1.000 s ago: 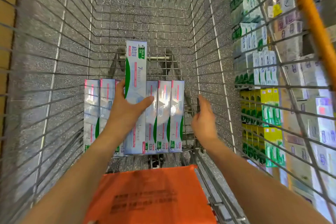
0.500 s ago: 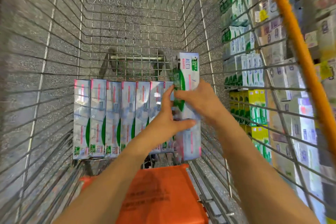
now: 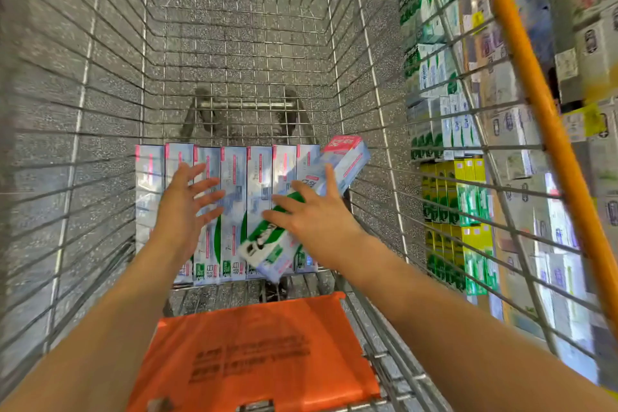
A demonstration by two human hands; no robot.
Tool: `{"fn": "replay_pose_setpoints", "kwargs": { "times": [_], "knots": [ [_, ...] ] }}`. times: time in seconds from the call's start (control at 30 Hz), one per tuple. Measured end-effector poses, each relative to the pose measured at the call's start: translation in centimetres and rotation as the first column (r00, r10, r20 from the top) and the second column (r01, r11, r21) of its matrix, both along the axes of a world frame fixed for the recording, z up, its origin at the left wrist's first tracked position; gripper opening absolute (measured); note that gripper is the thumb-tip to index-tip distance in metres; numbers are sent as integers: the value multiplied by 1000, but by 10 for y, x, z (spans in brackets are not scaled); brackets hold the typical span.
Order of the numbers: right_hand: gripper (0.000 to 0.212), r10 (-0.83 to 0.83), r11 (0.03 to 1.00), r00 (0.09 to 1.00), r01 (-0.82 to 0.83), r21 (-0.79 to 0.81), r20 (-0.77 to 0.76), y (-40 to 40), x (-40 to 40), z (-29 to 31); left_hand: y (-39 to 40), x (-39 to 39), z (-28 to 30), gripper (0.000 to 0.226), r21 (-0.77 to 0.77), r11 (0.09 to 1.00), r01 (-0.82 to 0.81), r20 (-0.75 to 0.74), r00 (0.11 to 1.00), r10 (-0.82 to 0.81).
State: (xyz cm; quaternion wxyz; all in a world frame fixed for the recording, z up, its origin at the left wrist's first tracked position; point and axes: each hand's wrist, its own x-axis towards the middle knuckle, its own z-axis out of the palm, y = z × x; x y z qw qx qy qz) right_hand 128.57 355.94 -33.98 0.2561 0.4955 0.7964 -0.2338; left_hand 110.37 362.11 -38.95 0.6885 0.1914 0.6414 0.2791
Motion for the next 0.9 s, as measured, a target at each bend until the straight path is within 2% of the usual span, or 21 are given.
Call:
{"fn": "replay_pose_setpoints", "kwargs": {
  "times": [0.07, 0.17, 0.23, 0.3, 0.4, 0.47, 0.53, 0.57, 0.67, 0.7, 0.8, 0.9],
  "knots": [
    [64, 78, 997, 989, -74, -38, 129, -14, 6, -16, -5, 4, 1, 38, -9, 1000, 15, 19, 1000, -15],
    [59, 266, 962, 944, -248, -110, 195, -29, 16, -31, -10, 7, 2, 36, 2, 998, 57, 35, 998, -57],
    [57, 419, 907, 872, -412, -84, 252, -33, 24, -37, -13, 6, 1, 37, 11, 997, 78, 36, 996, -78],
    [57, 482, 864, 802, -501, -39, 353, -30, 35, -46, -14, 3, 0, 38, 19, 996, 89, 31, 995, -90],
    [59, 431, 868, 757, -497, 4, 492, -26, 46, -63, -14, -3, -1, 36, 26, 996, 88, 27, 996, -88],
    [61, 238, 939, 773, -337, 63, 589, -24, 46, -75, -14, -7, 0, 36, 36, 995, 90, 24, 996, -91],
    [53, 32, 949, 848, -192, 251, 529, -28, 47, -81, -14, -11, -1, 36, 47, 994, 97, 19, 995, -98],
    [54, 4, 942, 878, -164, 293, 479, -31, 47, -83, -14, -12, -1, 37, 48, 994, 101, 12, 995, -102],
    [77, 176, 937, 871, -290, 192, 458, -47, 51, -92, -13, -8, -2, 38, 26, 994, 103, -6, 995, -103],
    [82, 187, 938, 862, -299, 174, 471, -51, 52, -96, -13, -6, -3, 36, 18, 994, 104, -4, 995, -104],
    [83, 132, 963, 897, -217, 160, 421, -49, 54, -101, -14, 2, -4, 27, -7, 995, 103, 17, 995, -103],
    [77, 189, 971, 922, -227, 75, 338, -52, 57, -102, -13, 12, -3, 27, -15, 993, 120, 24, 992, -120]
  ]
}}
